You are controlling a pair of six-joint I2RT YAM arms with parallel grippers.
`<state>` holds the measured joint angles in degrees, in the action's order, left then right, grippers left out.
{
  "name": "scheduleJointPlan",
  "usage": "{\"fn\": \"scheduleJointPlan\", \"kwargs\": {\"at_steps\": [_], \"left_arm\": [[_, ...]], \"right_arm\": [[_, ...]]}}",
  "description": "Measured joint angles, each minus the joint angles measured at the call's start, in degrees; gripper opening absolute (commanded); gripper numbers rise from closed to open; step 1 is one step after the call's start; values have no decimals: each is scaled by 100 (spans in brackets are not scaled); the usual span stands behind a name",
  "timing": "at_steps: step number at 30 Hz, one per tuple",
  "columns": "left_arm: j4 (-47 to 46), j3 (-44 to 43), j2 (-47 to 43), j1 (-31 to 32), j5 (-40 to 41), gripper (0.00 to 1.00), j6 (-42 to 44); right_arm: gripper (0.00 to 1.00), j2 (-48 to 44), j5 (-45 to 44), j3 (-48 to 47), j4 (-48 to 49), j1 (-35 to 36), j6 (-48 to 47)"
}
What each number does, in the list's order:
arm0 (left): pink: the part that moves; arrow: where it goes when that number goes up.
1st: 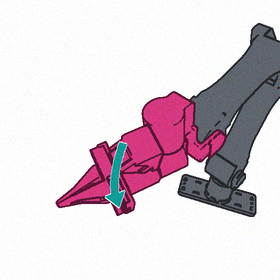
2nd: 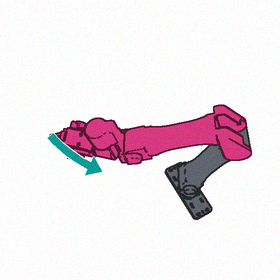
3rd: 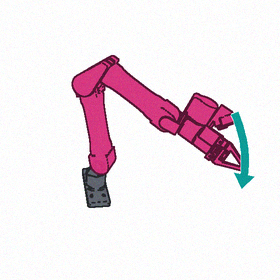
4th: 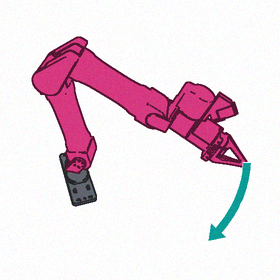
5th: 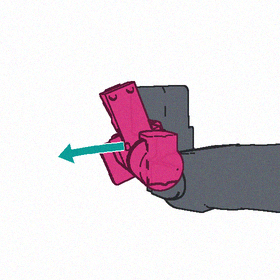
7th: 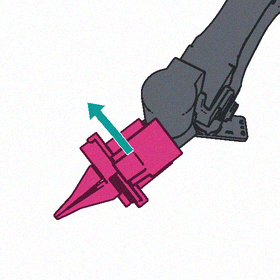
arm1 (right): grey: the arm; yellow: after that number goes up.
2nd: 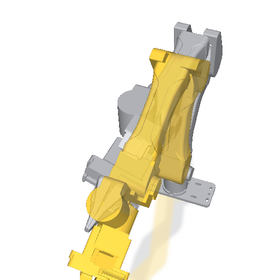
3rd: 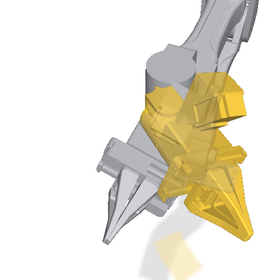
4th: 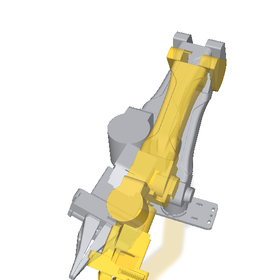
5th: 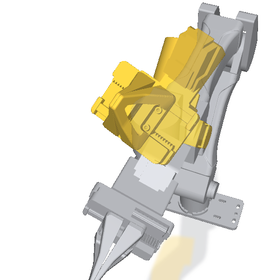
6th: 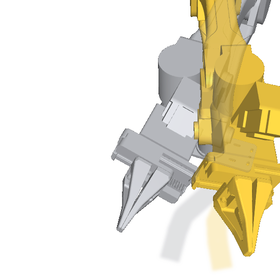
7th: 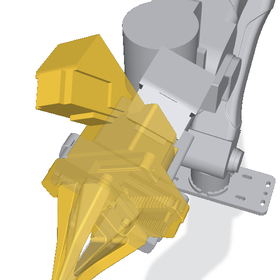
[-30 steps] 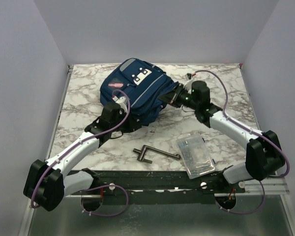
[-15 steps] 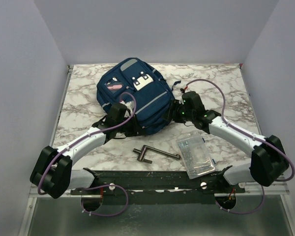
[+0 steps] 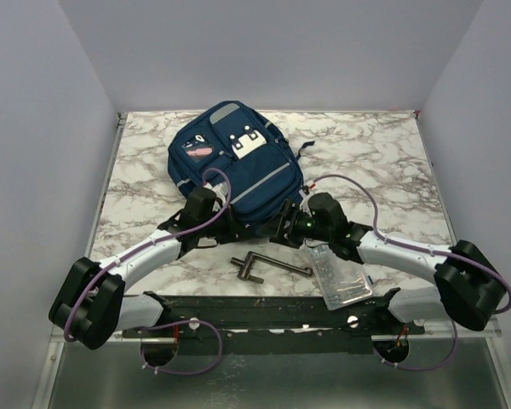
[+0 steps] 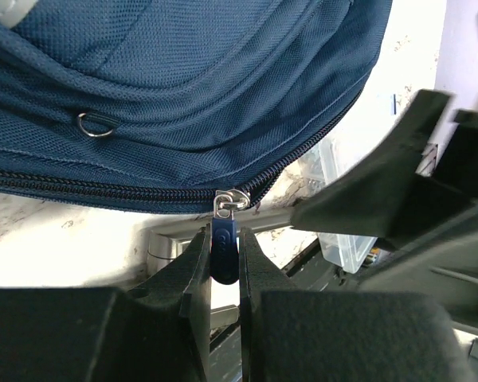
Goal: Pack the student bag
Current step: Zip the student bag at the center of the board.
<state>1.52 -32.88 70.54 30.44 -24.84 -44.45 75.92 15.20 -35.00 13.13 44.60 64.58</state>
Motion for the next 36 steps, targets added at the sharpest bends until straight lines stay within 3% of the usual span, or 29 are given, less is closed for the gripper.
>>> {"fn": "scheduleJointPlan", "kwargs": {"at_steps": [4, 13, 21, 27, 31, 36], "left_arm": [[-146, 20, 39, 0, -37, 11, -20], [-509, 332, 57, 7, -254, 41, -59], [-632, 417, -201, -35, -407, 58, 68], [-483, 732, -1115, -455, -557, 69, 116], [44, 726, -1847, -979, -605, 70, 122], [1060, 352, -2166, -1565, -402, 58, -129]], "right_arm": [[67, 389, -35, 461, 977, 125, 728], [64, 815, -444, 437, 2107, 267, 1558], [64, 1178, -706, 146, 1912, 334, 1572], [57, 1047, -1025, -173, 866, 498, 612], [62, 1027, -1480, -564, 365, 951, 2], [62, 1255, -2796, -1193, -295, 1766, -151]]}}
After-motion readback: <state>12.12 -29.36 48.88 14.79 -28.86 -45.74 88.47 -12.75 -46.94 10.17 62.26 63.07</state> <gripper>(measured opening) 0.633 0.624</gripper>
